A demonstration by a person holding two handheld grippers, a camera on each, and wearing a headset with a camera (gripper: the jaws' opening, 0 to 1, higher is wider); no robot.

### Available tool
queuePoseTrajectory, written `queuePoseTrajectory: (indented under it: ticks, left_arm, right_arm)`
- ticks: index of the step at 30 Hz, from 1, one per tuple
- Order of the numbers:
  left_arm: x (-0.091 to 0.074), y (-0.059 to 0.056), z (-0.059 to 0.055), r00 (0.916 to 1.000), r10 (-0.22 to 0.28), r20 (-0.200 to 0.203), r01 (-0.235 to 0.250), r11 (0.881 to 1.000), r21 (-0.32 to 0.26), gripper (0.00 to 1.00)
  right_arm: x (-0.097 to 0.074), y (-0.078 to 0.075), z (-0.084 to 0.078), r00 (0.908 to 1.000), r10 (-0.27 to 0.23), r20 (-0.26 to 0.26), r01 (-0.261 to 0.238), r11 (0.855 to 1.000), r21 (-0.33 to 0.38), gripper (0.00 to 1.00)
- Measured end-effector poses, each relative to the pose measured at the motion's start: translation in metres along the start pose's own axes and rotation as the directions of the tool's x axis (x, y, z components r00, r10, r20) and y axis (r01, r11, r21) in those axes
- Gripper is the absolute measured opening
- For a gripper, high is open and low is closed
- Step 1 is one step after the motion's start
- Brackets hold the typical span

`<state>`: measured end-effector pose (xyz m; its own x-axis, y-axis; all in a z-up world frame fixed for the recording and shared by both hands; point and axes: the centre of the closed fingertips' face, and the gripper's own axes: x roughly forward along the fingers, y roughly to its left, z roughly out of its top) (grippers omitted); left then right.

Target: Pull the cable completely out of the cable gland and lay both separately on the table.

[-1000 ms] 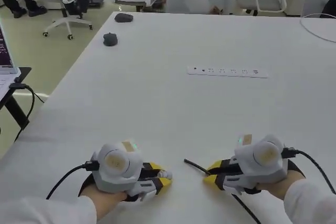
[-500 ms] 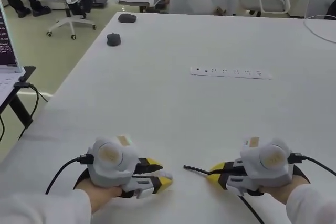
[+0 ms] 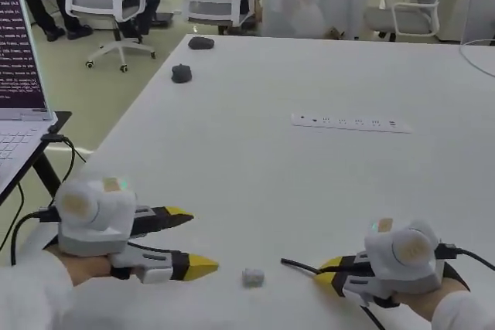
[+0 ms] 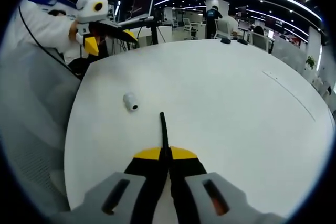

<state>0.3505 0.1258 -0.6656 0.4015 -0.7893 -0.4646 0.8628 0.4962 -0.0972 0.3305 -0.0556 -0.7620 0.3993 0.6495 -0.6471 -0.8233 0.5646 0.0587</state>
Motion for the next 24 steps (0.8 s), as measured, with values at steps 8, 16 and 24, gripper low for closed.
queuePoseTrajectory:
  ticks: [8,16,24]
  left_arm:
    - [-0.019,0.011,-0.003,0.9990,0.041,0.018,-0.041,0.999,-0.024,0.65]
    - [-0.015,0.003,-0.002,0.9987,0.028,0.042,-0.027,0.999,-0.037,0.67]
    - [-0.013,-0.004,-0.008,0.9993,0.010,0.037,-0.008,0.999,-0.043,0.68]
  right_arm:
    - [0.000,0.001,0.000,0.9997,0.006,-0.025,-0.007,1.000,-0.018,0.03]
    - [0.000,0.001,-0.001,0.9996,0.006,-0.029,-0.007,1.000,-0.015,0.03]
    - [0.000,0.002,-0.001,0.9992,0.002,-0.041,-0.002,1.000,-0.016,0.03]
